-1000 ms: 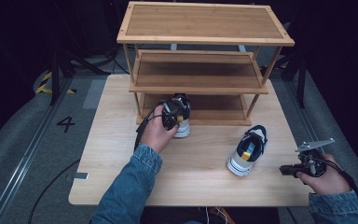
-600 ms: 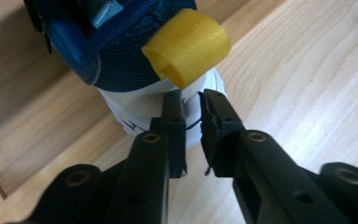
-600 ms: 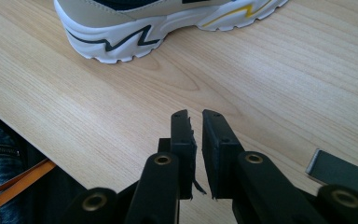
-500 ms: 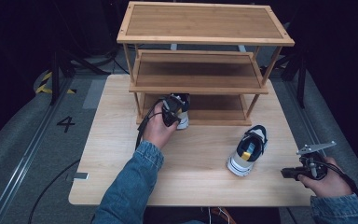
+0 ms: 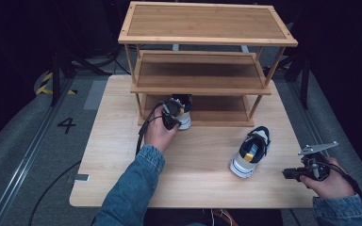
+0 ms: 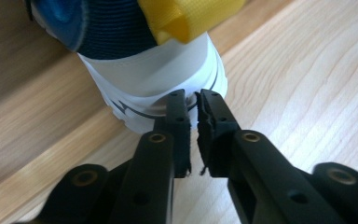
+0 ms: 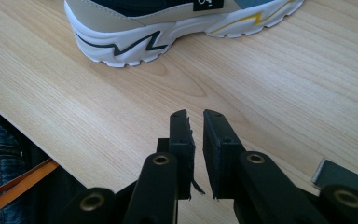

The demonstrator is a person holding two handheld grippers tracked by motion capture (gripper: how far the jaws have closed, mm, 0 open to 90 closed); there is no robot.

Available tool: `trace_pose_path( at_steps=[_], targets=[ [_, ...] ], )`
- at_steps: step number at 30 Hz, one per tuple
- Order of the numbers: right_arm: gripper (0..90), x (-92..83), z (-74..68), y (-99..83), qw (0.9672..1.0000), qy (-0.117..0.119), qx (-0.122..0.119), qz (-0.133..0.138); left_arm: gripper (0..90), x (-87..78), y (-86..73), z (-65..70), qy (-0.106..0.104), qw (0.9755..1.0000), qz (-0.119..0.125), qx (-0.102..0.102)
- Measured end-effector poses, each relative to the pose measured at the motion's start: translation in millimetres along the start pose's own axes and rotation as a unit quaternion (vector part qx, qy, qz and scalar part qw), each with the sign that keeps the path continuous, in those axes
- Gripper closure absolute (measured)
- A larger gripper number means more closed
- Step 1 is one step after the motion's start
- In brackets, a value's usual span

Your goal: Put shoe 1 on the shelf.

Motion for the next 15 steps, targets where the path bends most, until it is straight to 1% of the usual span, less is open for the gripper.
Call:
trace_pose_path(
  at_steps=[1,4,5,6,8,9,10,11,12,13,14,15],
  targets=[
    [82.4,-1.0,-0.4,-1.4,1.0000,-0.001,0.003,0.000,84.0,1.4,2.7,-2.6,-0.001,1.0000,0.008,-0.004],
    [82.1,-2.5,0.8,-4.6,1.0000,-0.005,0.007,0.002,83.6,6.0,5.3,-5.7,0.014,0.9999,0.010,0.000],
    [81.9,-3.1,1.2,-5.7,0.9999,-0.006,0.009,0.002,83.2,7.0,6.5,-6.5,0.017,0.9998,0.011,-0.003],
    [81.7,-3.6,1.6,-6.8,0.9999,-0.007,0.011,0.004,83.3,8.3,8.1,-7.3,0.017,0.9998,0.013,-0.002],
    [81.4,-4.9,1.9,-8.9,0.9998,-0.009,0.015,0.006,82.5,11.0,10.2,-8.9,0.028,0.9995,0.013,-0.004],
    [81.2,-5.7,2.4,-10.3,0.9998,-0.010,0.017,0.007,81.7,12.9,11.4,-9.2,0.027,0.9995,0.017,-0.004],
    [81.1,-5.7,2.7,-11.0,0.9997,-0.011,0.019,0.009,80.8,14.5,12.0,-9.0,0.027,0.9994,0.019,-0.012],
    [81.0,-5.7,2.1,-11.8,0.9996,-0.010,0.024,0.008,79.5,16.5,13.7,-12.6,0.031,0.9992,0.024,0.003],
    [81.0,-5.7,2.5,-12.3,0.9996,-0.011,0.024,0.009,77.8,18.2,15.3,-16.2,0.034,0.9988,0.027,0.021],
    [81.0,-5.5,3.0,-12.6,0.9996,-0.011,0.024,0.009,77.8,19.1,16.2,-17.5,0.035,0.9986,0.030,0.026],
    [81.0,-5.4,3.2,-12.7,0.9996,-0.012,0.025,0.009,77.8,20.0,16.0,-14.0,0.031,0.9990,0.033,0.001],
    [81.0,-5.2,3.3,-12.6,0.9996,-0.012,0.025,0.009,77.3,20.5,18.2,-19.8,0.031,0.9980,0.036,0.043]
  ],
)
Point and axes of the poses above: each handheld gripper's, and its own axes: x roughly forward along the jaws, y roughly out of its top, z roughly to its right, the point moved 8 cm from there along x, roughly forward along the jaws, and after that the axes turned 5 degrees about y, right-handed, at the moved point
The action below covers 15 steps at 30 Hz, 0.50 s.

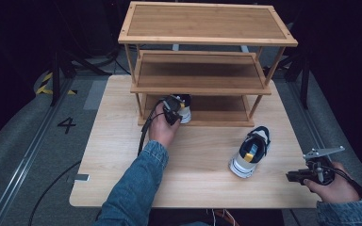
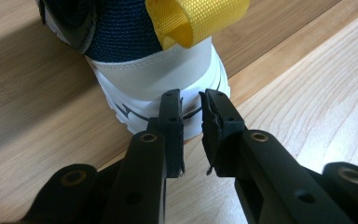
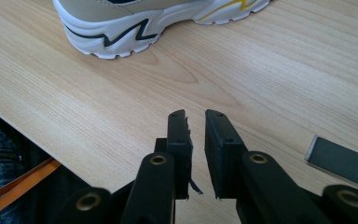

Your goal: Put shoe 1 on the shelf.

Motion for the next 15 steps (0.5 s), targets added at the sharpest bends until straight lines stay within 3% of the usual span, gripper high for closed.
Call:
trace_pose_path(
  at_steps=[2,3,5,7,15],
  targets=[
    [80.9,0.8,0.3,0.7,1.0000,0.000,-0.004,0.001,73.8,0.3,0.6,0.1,-0.007,0.9999,0.005,0.005],
    [80.8,1.0,-0.2,0.8,1.0000,0.001,-0.003,-0.001,70.8,-1.1,-1.3,10.0,-0.015,0.9986,0.005,-0.051],
    [80.6,1.4,-0.4,1.9,1.0000,0.002,-0.005,0.000,66.1,-7.2,-1.8,13.9,-0.027,0.9979,0.013,-0.058],
    [80.3,0.9,0.3,4.5,1.0000,0.000,-0.008,0.004,64.7,-17.9,-3.6,12.6,-0.030,0.9987,0.008,-0.040],
    [76.2,3.7,-1.3,20.7,0.9997,0.000,-0.021,0.015,51.4,-63.9,-20.3,16.7,-0.037,0.9990,-0.014,-0.022]
  ],
)
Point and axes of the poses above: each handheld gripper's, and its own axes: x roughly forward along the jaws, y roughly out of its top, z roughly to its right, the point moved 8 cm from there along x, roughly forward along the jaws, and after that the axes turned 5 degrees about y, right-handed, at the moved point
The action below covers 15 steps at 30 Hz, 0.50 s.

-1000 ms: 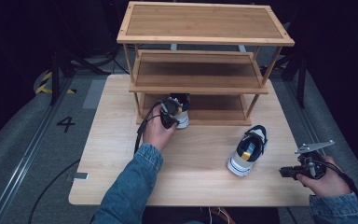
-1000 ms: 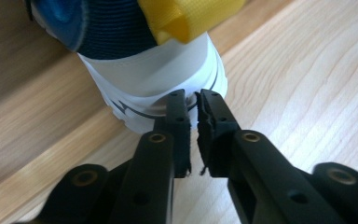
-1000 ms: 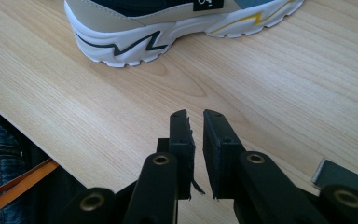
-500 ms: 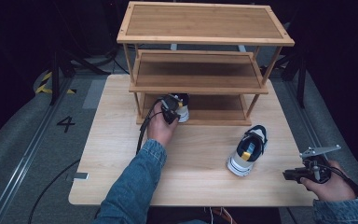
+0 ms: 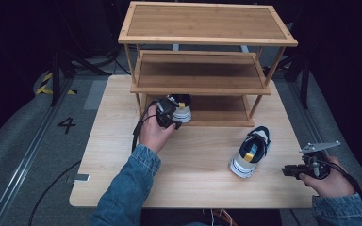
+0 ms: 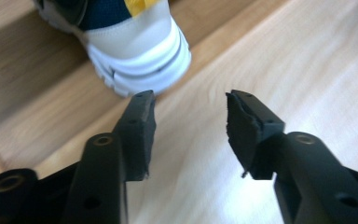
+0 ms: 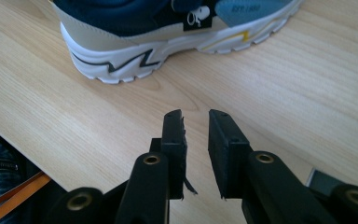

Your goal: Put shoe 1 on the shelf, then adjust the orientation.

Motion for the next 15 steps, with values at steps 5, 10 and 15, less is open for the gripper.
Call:
trace_pose_path(
  at_steps=[5,10,15],
  targets=[
    [72.1,2.4,-3.6,13.9,0.9998,-0.005,-0.019,0.007,50.2,-23.8,-19.1,3.3,-0.014,0.9995,-0.029,-0.009],
    [69.7,4.0,-12.7,26.7,0.9991,0.002,-0.041,0.011,48.8,-33.9,-33.6,1.9,-0.008,0.9987,-0.051,-0.004],
    [67.0,0.0,-24.5,36.4,0.9980,0.010,-0.061,0.014,43.5,-46.7,-48.0,-3.5,-0.005,0.9977,-0.066,-0.008]
  ],
)
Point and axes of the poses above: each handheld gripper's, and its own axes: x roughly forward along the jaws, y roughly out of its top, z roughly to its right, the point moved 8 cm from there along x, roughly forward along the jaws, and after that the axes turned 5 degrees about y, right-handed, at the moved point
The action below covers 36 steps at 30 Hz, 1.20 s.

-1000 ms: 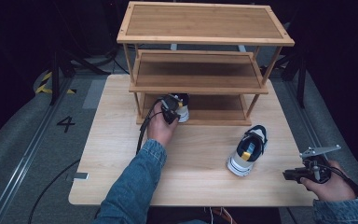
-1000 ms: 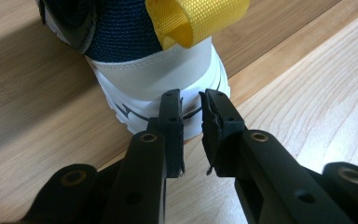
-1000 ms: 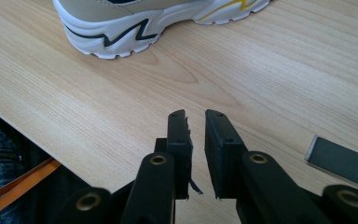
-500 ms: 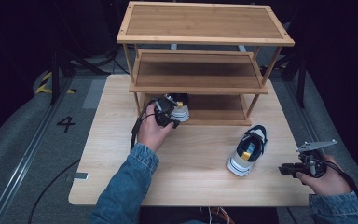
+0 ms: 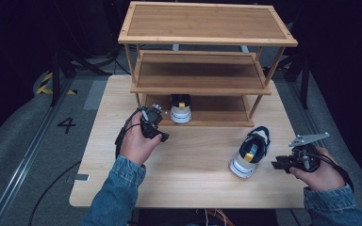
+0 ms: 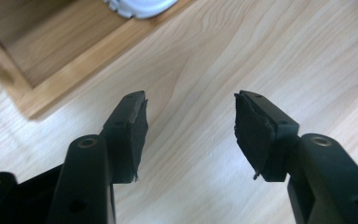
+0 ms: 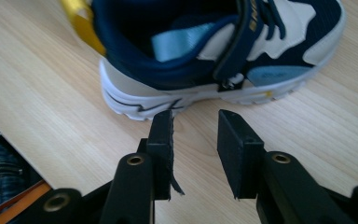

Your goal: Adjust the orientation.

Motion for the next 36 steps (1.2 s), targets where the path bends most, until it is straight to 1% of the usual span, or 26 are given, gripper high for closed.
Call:
trace_pose_path(
  at_steps=[2,3,4,5,7,8,9,10,11,12,13,14,15,16,18,19,22,24,26,27,28,30,32,33,35,36],
  targets=[
    [65.5,-2.6,-3.2,6.1,0.9999,0.005,-0.011,0.006,43.3,-1.3,-7.3,-1.0,-0.006,0.9999,-0.015,-0.003],
    [65.5,-2.6,-3.2,6.1,0.9999,0.005,-0.011,0.006,43.1,-1.3,-7.3,-1.0,-0.006,0.9999,-0.015,-0.003],
    [64.6,-5.3,-6.5,12.0,0.9997,0.012,-0.015,0.012,42.4,-0.8,-14.5,-2.3,-0.006,0.9994,-0.034,-0.002],
    [64.8,-5.9,-7.9,14.6,0.9996,0.013,-0.021,0.014,42.2,-0.2,-17.6,-2.6,-0.005,0.9991,-0.042,0.002],
    [64.5,-6.8,-11.5,20.0,0.9991,0.016,-0.033,0.022,41.0,0.4,-22.2,-2.0,-0.010,0.9988,-0.048,-0.005],
    [64.5,-7.1,-14.4,24.0,0.9984,0.015,-0.045,0.029,39.7,0.3,-23.7,-2.4,-0.010,0.9987,-0.050,-0.005],
    [63.9,-6.9,-16.2,25.9,0.9982,0.015,-0.050,0.031,39.0,0.3,-23.7,-2.4,-0.010,0.9987,-0.050,-0.005],
    [63.5,-6.2,-19.3,29.3,0.9976,0.017,-0.058,0.035,38.5,-1.5,-28.5,-5.0,-0.007,0.9985,-0.054,-0.004],
    [63.5,-6.2,-19.3,29.3,0.9976,0.017,-0.058,0.035,38.3,-1.5,-28.5,-5.0,-0.007,0.9985,-0.054,-0.004],
    [63.2,-5.4,-21.7,30.9,0.9977,0.021,-0.057,0.032,38.3,-2.4,-31.1,-6.0,-0.007,0.9985,-0.054,-0.011],
    [61.8,-3.4,-24.6,35.2,0.9971,0.020,-0.066,0.031,38.3,-3.7,-34.8,-9.2,-0.005,0.9984,-0.056,-0.011],
    [61.8,-3.4,-24.6,35.2,0.9971,0.020,-0.066,0.031,38.2,-3.7,-34.8,-9.2,-0.005,0.9984,-0.056,-0.011],
    [61.7,-2.2,-25.9,36.9,0.9973,0.022,-0.064,0.030,38.2,-4.7,-37.3,-10.9,-0.002,0.9984,-0.055,-0.017],
    [61.8,0.4,-29.4,39.1,0.9968,0.031,-0.068,0.028,38.2,-5.0,-39.0,-11.8,-0.001,0.9984,-0.054,-0.019],
    [61.3,4.0,-33.6,43.4,0.9964,0.036,-0.072,0.027,38.1,-5.3,-43.1,-12.5,-0.002,0.9982,-0.056,-0.023],
    [61.0,6.2,-35.5,46.1,0.9958,0.036,-0.079,0.028,38.1,-5.6,-45.7,-14.0,0.001,0.9981,-0.058,-0.021],
    [61.2,13.1,-45.3,54.8,0.9937,0.045,-0.098,0.030,38.1,-7.3,-51.8,-15.0,0.002,0.9978,-0.060,-0.029],
    [64.9,16.6,-51.5,58.9,0.9924,0.049,-0.110,0.028,38.1,-9.3,-54.3,-16.6,0.004,0.9979,-0.057,-0.031],
    [71.2,20.0,-55.3,61.3,0.9915,0.049,-0.119,0.021,38.2,-11.3,-56.5,-18.2,0.007,0.9979,-0.055,-0.035],
    [75.4,21.3,-55.9,61.9,0.9910,0.046,-0.125,0.016,38.2,-11.9,-57.5,-18.5,0.007,0.9978,-0.055,-0.037],
    [81.1,21.9,-55.5,62.1,0.9907,0.037,-0.130,0.010,38.2,-11.9,-58.0,-18.9,0.007,0.9979,-0.054,-0.036],
    [87.0,21.9,-54.6,62.1,0.9906,0.029,-0.134,0.003,38.3,-11.4,-58.7,-19.3,0.006,0.9979,-0.053,-0.037],
    [89.4,20.2,-53.8,61.4,0.9904,0.025,-0.136,-0.002,38.4,-10.1,-58.7,-18.9,0.005,0.9976,-0.056,-0.040],
    [89.7,19.1,-53.1,60.8,0.9904,0.020,-0.137,-0.004,38.4,-9.4,-58.2,-19.5,0.005,0.9977,-0.057,-0.035],
    [90.0,16.2,-52.7,58.4,0.9904,0.017,-0.137,-0.009,38.5,-7.4,-56.2,-18.2,0.003,0.9977,-0.059,-0.032],
    [90.0,11.8,-51.1,56.2,0.9908,0.013,-0.134,-0.011,38.5,-7.0,-55.4,-17.7,0.002,0.9977,-0.061,-0.029]
  ],
)
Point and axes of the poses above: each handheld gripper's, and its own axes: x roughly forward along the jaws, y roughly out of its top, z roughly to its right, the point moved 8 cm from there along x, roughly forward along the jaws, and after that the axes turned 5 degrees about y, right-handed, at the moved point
